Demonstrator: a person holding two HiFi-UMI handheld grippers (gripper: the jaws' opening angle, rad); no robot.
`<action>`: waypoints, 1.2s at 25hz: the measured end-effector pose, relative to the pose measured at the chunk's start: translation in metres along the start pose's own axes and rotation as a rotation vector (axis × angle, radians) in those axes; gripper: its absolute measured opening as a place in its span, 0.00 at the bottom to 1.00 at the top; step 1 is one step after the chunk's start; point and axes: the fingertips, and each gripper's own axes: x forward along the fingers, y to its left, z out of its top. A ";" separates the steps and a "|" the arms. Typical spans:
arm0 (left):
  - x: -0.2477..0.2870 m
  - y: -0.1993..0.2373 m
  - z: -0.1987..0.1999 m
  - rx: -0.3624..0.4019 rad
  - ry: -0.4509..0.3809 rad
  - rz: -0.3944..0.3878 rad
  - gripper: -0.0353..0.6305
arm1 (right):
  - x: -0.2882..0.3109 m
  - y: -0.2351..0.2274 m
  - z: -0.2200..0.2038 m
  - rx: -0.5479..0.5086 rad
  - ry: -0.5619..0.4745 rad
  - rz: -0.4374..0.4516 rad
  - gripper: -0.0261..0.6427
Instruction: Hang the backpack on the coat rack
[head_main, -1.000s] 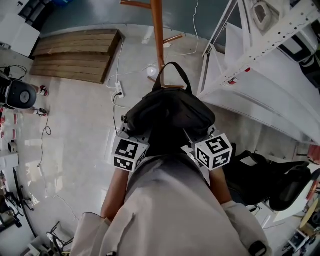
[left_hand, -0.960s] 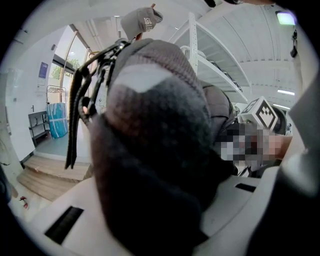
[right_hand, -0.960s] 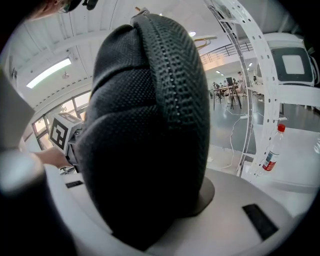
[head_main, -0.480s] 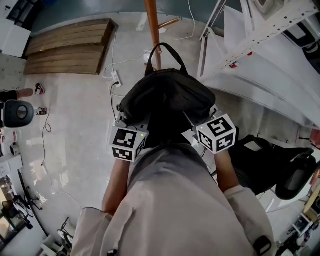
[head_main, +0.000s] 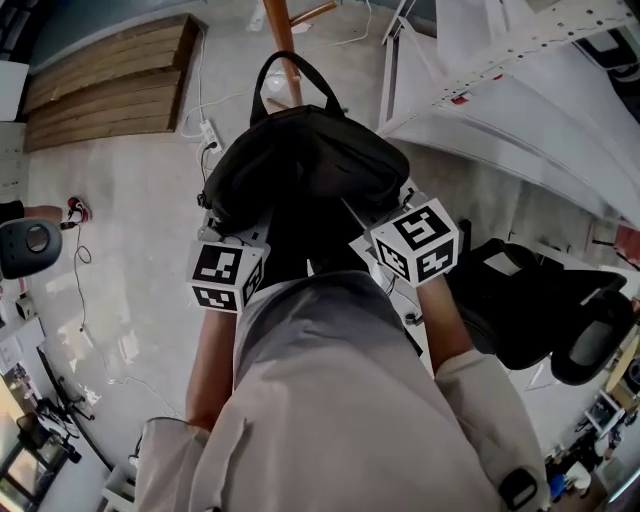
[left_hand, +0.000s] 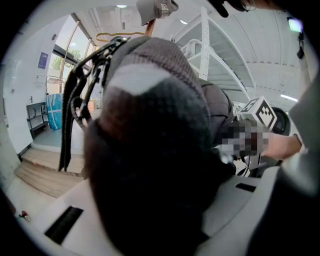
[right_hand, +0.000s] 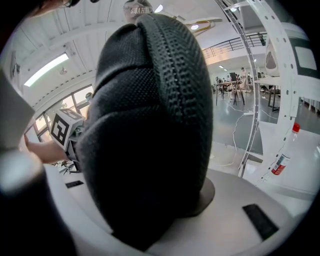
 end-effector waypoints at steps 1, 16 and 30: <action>0.003 0.002 -0.001 -0.005 0.008 -0.001 0.21 | 0.003 -0.002 0.000 0.003 0.004 0.002 0.26; 0.036 0.019 -0.016 -0.048 0.073 -0.023 0.22 | 0.031 -0.026 -0.012 0.048 0.054 0.012 0.26; 0.061 0.036 -0.028 -0.071 0.111 -0.039 0.22 | 0.055 -0.042 -0.020 0.080 0.080 0.009 0.26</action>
